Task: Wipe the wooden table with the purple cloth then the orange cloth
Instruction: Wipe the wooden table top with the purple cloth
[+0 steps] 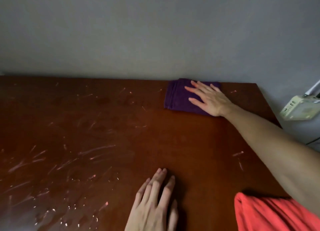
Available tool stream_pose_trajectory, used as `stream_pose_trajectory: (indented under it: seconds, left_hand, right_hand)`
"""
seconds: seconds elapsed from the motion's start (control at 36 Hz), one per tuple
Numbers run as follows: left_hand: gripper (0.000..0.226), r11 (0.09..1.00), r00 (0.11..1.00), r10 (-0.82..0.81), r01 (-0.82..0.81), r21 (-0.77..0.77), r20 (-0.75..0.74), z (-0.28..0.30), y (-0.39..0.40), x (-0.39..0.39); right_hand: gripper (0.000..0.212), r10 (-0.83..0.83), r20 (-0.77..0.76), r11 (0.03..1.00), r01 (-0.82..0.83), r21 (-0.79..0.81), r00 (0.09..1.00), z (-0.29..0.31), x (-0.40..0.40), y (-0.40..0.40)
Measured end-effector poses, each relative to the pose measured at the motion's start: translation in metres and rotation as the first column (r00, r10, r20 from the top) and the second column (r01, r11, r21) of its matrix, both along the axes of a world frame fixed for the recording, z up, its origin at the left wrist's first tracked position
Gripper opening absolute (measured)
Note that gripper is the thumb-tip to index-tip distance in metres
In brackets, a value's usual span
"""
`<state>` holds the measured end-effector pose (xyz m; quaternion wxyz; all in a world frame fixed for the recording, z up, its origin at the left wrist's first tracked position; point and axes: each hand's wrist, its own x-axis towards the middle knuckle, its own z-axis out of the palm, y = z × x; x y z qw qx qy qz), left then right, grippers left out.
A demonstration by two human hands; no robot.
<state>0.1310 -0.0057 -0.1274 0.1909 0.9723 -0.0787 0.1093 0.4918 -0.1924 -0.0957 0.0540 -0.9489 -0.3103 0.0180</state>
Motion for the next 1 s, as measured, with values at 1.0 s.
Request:
stream_pose_trajectory:
  seconds: [1.0]
  left_hand:
    - [0.051,0.984,0.978,-0.085,0.113,0.14,-0.188,0.024,-0.031,0.047]
  right_hand:
    - [0.065,0.298,-0.05,0.942,-0.302,-0.145,0.953,0.019,-0.013,-0.159]
